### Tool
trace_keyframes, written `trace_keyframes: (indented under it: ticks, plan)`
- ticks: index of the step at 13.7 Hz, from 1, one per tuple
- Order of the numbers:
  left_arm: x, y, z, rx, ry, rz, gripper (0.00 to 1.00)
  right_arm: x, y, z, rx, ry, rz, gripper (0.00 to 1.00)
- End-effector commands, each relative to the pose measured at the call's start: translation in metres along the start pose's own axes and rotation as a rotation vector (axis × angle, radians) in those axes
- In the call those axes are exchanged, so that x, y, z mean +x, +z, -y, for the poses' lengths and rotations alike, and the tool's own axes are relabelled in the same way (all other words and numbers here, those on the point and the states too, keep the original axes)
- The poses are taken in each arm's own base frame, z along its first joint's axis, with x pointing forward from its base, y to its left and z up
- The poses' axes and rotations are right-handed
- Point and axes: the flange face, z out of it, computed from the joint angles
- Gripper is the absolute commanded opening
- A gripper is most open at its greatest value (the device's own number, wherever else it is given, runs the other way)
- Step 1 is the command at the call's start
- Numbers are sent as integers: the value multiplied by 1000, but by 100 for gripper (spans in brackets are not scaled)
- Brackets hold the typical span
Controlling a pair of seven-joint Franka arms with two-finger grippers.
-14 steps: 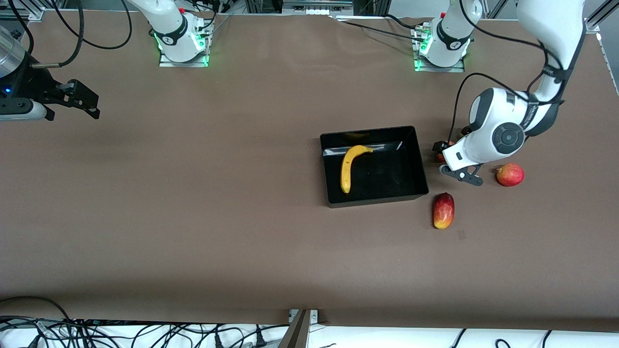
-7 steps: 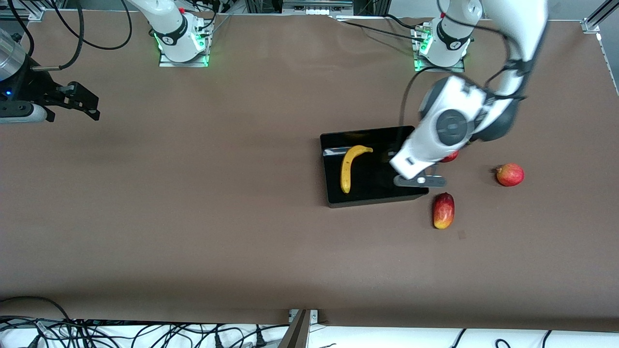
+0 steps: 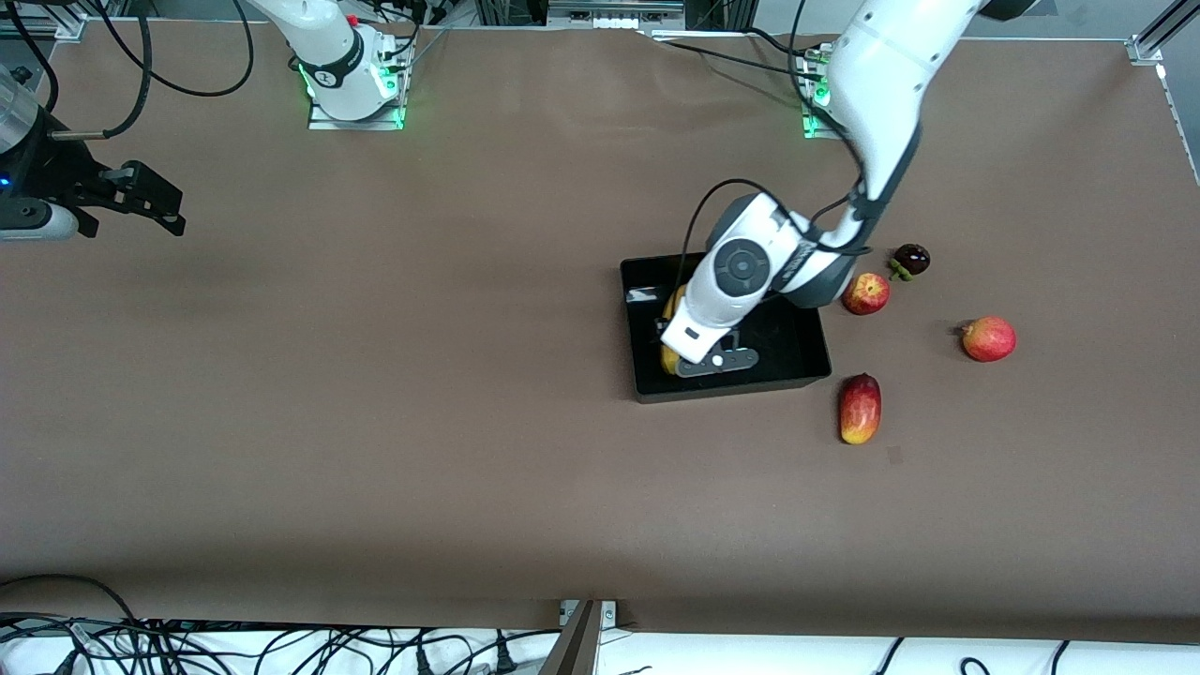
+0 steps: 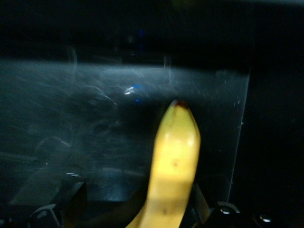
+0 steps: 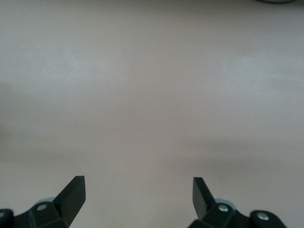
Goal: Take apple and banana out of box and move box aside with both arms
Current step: 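Lower the left gripper into the tray and grasp the yellow banana, then lift the banana out with the left gripper while the right gripper reaches forward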
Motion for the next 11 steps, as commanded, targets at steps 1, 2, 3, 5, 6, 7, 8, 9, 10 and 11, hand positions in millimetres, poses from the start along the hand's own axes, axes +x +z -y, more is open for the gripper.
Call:
trace_keyframes:
  ticks: [1, 2, 3, 5, 6, 7, 8, 9, 10, 11]
  plan:
    - [-4, 16, -10, -3, -3, -4, 100, 18, 17, 2, -16, -13, -1, 100]
    - [-2, 10, -7, 6, 13, -6, 1, 21, 21, 8, -20, -23, -3, 100]
    - [-3, 11, -8, 5, -10, -3, 0, 21, 19, 9, -14, -23, -12, 100]
    - [-5, 11, -9, 14, -16, -3, 0, 25, 21, 11, -9, -29, -28, 100]
    - [-5, 10, -6, 27, -19, 10, 0, 25, 20, 11, -9, -30, -31, 100]
    - [-4, 7, -4, 39, -22, 19, 0, 27, 21, 11, -8, -30, -37, 100]
    - [-2, -3, -2, 46, -22, 20, 0, 30, 21, 12, -6, -27, -55, 100]
    - [0, -12, 1, 59, -29, 30, 0, 31, 20, 13, -1, -18, -69, 100]
    - [2, -24, 3, 72, -31, 37, 0, 32, 20, 18, 2, -23, -71, 100]
    - [6, -39, 6, 74, -37, 35, 0, 32, 22, 26, 1, -39, -68, 100]
